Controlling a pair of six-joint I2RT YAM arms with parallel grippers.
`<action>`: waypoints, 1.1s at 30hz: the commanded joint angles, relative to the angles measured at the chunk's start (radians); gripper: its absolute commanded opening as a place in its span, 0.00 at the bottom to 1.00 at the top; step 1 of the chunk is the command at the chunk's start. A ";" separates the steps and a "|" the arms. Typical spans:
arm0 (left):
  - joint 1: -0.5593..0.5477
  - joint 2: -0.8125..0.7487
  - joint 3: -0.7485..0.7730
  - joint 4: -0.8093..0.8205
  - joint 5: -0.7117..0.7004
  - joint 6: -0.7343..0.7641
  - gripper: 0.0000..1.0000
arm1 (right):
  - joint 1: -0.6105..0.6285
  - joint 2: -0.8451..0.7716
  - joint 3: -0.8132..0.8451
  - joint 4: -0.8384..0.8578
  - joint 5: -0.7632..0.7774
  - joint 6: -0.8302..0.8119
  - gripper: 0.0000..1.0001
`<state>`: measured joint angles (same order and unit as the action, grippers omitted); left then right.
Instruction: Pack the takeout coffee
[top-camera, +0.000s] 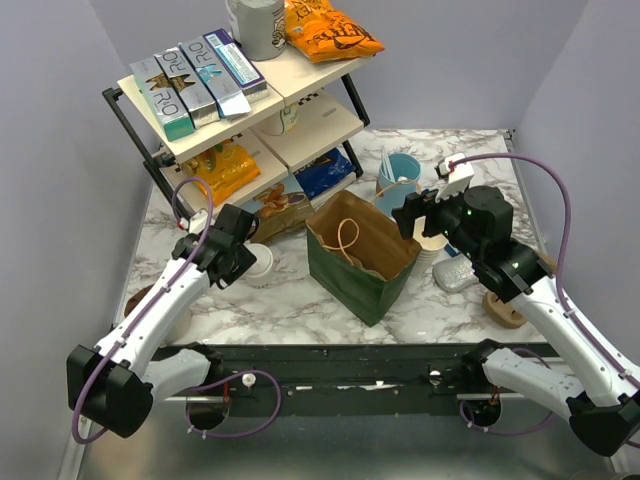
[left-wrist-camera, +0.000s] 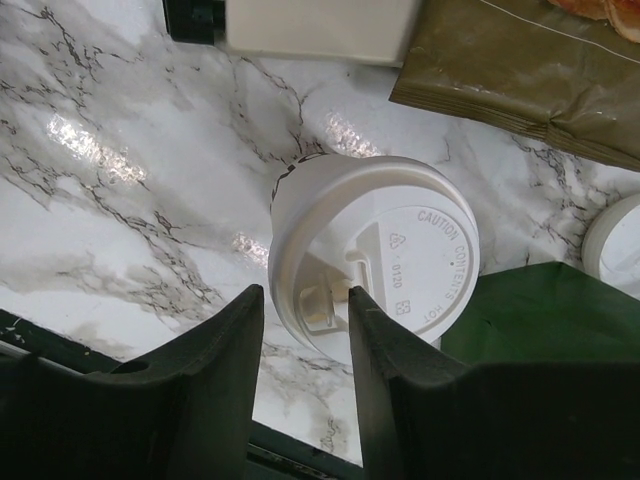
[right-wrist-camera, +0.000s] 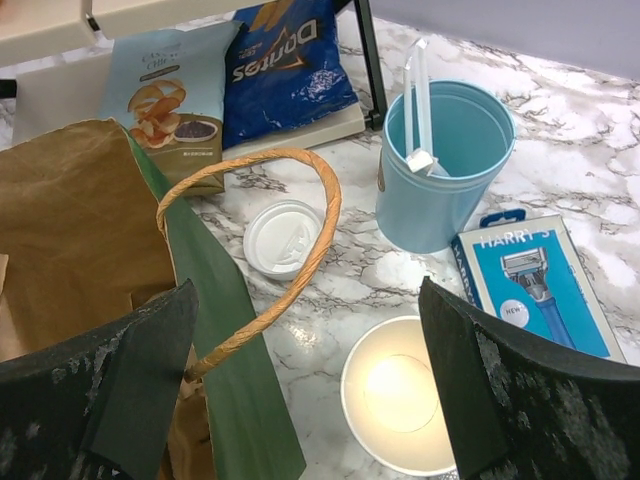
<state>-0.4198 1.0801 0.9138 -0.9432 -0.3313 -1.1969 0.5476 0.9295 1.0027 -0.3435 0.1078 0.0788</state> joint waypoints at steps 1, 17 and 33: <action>0.007 0.015 0.014 -0.011 0.017 0.023 0.46 | -0.003 0.006 0.017 -0.017 0.020 0.003 1.00; 0.007 0.113 0.062 -0.065 0.023 0.063 0.26 | -0.002 0.017 0.013 -0.023 0.038 0.001 1.00; 0.007 0.150 0.063 -0.051 0.023 0.077 0.26 | -0.003 0.012 0.014 -0.029 0.058 -0.005 1.00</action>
<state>-0.4179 1.1992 0.9909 -0.9508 -0.3363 -1.1400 0.5476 0.9443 1.0031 -0.3485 0.1375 0.0784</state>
